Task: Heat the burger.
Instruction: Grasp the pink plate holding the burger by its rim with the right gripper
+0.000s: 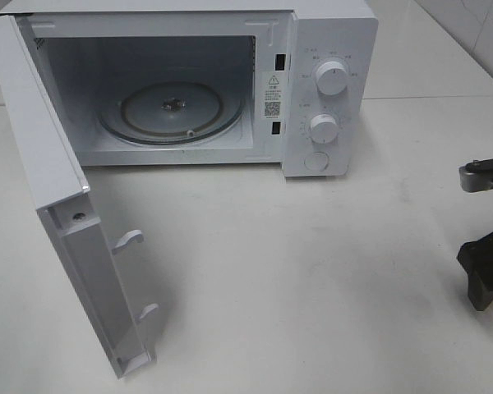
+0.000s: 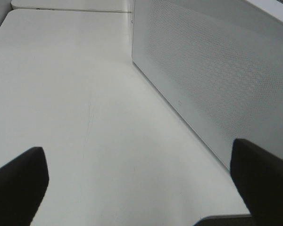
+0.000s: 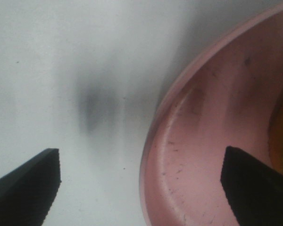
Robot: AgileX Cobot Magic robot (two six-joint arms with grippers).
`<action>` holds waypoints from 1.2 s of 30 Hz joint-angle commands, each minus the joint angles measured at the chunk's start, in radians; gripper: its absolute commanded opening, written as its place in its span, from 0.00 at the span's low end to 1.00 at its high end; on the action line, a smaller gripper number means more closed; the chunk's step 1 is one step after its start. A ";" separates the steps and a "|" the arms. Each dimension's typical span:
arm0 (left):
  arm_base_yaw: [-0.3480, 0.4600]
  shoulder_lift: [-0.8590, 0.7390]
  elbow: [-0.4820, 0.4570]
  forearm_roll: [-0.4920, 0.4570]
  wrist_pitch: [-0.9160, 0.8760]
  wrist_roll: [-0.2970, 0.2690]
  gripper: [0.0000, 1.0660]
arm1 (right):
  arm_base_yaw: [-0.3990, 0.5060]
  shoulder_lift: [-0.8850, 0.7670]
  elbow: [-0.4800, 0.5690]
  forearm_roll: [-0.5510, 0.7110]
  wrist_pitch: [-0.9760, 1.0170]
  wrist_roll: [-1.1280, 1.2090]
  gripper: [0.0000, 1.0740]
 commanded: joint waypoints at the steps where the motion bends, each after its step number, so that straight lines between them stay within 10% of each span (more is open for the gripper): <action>1: -0.004 -0.017 0.002 -0.001 -0.016 0.001 0.95 | -0.023 0.022 0.014 -0.012 -0.028 0.013 0.81; 25: -0.004 -0.017 0.002 -0.001 -0.016 0.001 0.95 | -0.023 0.109 0.050 -0.010 -0.128 0.037 0.71; 36: -0.004 -0.017 0.002 -0.001 -0.016 0.001 0.95 | -0.023 0.109 0.055 -0.070 -0.122 0.136 0.15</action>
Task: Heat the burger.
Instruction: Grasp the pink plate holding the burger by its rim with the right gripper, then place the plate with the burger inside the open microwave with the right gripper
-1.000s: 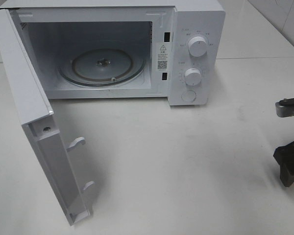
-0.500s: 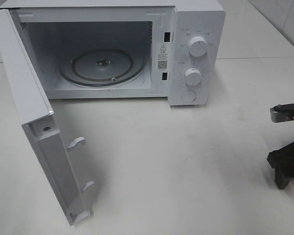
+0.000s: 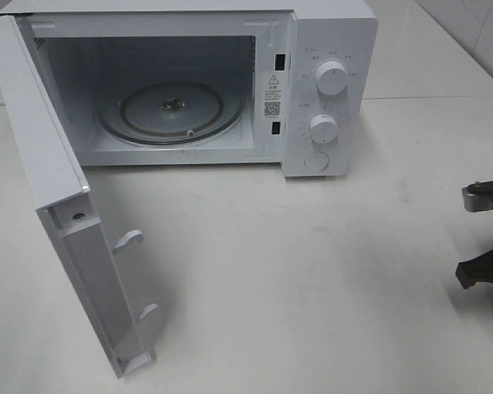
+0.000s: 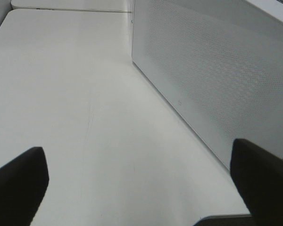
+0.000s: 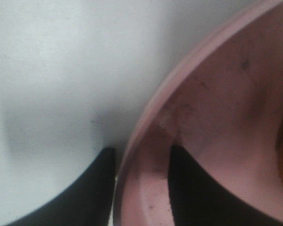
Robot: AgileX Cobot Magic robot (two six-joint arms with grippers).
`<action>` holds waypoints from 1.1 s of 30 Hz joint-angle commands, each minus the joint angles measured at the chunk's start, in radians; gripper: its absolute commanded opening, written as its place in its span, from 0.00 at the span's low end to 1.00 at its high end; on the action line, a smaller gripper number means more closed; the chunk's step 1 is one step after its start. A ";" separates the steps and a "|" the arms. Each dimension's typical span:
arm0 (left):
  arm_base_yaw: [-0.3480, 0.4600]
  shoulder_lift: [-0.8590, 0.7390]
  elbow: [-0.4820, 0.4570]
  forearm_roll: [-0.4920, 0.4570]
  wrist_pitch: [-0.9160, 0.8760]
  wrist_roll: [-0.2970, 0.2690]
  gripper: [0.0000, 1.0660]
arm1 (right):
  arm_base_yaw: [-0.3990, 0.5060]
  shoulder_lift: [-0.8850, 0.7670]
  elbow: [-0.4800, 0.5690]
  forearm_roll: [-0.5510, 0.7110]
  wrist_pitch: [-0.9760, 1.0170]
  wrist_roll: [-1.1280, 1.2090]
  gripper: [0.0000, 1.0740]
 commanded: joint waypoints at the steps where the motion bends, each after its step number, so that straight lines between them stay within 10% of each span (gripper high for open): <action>1: -0.004 -0.017 0.002 -0.001 -0.016 0.001 0.95 | -0.001 0.006 0.013 0.008 0.004 0.018 0.05; 15: -0.004 -0.017 0.002 -0.001 -0.016 0.001 0.95 | 0.002 -0.051 0.013 -0.019 0.075 0.055 0.00; 33: -0.004 -0.017 0.002 -0.001 -0.016 0.001 0.95 | 0.223 -0.162 0.013 -0.284 0.306 0.303 0.00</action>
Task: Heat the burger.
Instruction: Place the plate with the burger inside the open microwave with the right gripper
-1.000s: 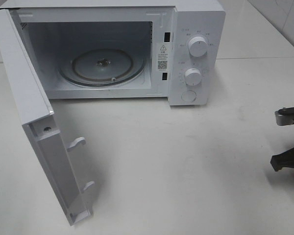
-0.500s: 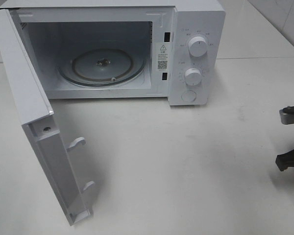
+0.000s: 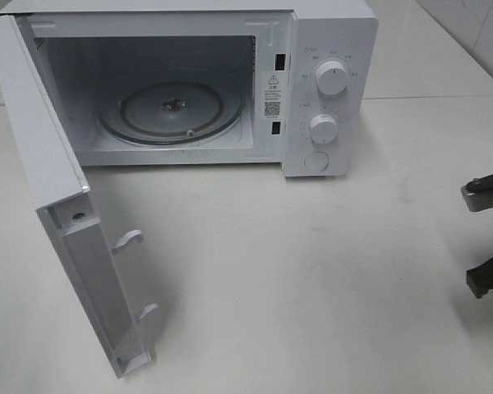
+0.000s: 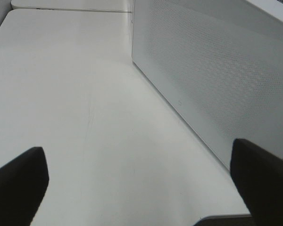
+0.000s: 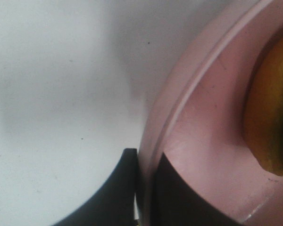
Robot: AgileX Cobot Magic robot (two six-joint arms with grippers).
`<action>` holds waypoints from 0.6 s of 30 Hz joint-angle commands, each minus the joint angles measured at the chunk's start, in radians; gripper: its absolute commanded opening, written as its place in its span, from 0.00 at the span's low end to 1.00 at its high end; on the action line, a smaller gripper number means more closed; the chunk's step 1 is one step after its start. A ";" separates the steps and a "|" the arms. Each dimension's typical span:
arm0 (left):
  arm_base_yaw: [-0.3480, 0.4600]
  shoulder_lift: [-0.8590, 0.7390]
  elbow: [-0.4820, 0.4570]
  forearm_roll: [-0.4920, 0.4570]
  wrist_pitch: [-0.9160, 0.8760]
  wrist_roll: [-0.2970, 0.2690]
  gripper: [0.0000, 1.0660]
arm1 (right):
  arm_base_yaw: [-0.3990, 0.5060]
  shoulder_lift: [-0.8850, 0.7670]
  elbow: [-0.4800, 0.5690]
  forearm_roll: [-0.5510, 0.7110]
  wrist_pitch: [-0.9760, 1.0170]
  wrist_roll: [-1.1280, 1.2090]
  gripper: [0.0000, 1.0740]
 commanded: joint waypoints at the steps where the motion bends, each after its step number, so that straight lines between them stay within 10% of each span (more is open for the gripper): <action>1: -0.004 -0.017 0.002 -0.001 -0.016 0.001 0.95 | 0.029 -0.025 0.003 -0.056 0.055 0.014 0.00; 18: -0.004 -0.017 0.002 -0.001 -0.016 0.001 0.95 | 0.236 -0.167 0.003 -0.124 0.196 0.032 0.00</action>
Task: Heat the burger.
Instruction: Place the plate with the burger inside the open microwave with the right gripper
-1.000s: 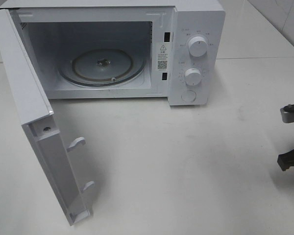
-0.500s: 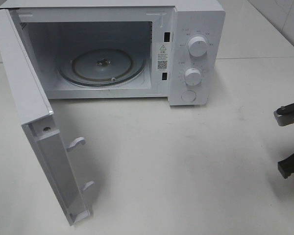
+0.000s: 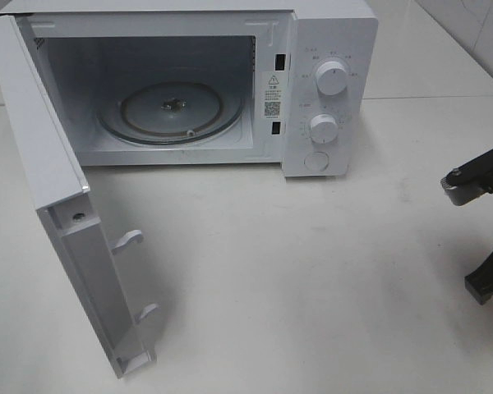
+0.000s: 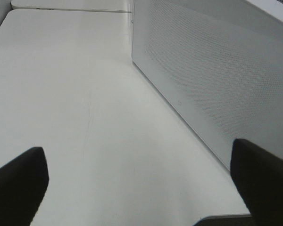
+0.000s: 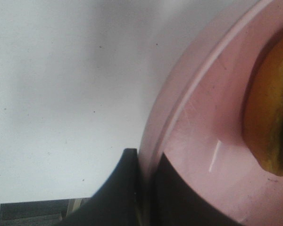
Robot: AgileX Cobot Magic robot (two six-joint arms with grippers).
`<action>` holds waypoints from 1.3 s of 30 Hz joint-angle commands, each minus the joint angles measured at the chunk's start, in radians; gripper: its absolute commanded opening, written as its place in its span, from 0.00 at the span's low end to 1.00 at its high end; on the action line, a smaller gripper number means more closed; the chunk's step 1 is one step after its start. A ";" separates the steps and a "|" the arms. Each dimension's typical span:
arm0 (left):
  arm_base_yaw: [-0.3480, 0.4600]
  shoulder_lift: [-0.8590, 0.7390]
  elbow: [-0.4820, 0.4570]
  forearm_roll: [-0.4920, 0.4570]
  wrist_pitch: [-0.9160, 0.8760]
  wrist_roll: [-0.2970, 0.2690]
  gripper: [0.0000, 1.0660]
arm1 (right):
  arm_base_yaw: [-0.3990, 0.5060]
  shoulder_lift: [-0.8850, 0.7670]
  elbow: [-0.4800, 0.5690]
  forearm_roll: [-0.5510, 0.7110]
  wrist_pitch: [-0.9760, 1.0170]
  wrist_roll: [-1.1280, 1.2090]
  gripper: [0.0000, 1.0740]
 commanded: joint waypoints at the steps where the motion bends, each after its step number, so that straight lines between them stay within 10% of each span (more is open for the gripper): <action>1: -0.004 -0.017 0.002 -0.001 -0.016 0.001 0.95 | 0.061 -0.050 0.003 -0.062 0.081 0.016 0.00; 39: -0.004 -0.017 0.002 -0.001 -0.016 0.001 0.95 | 0.593 -0.143 0.003 -0.124 0.068 -0.292 0.00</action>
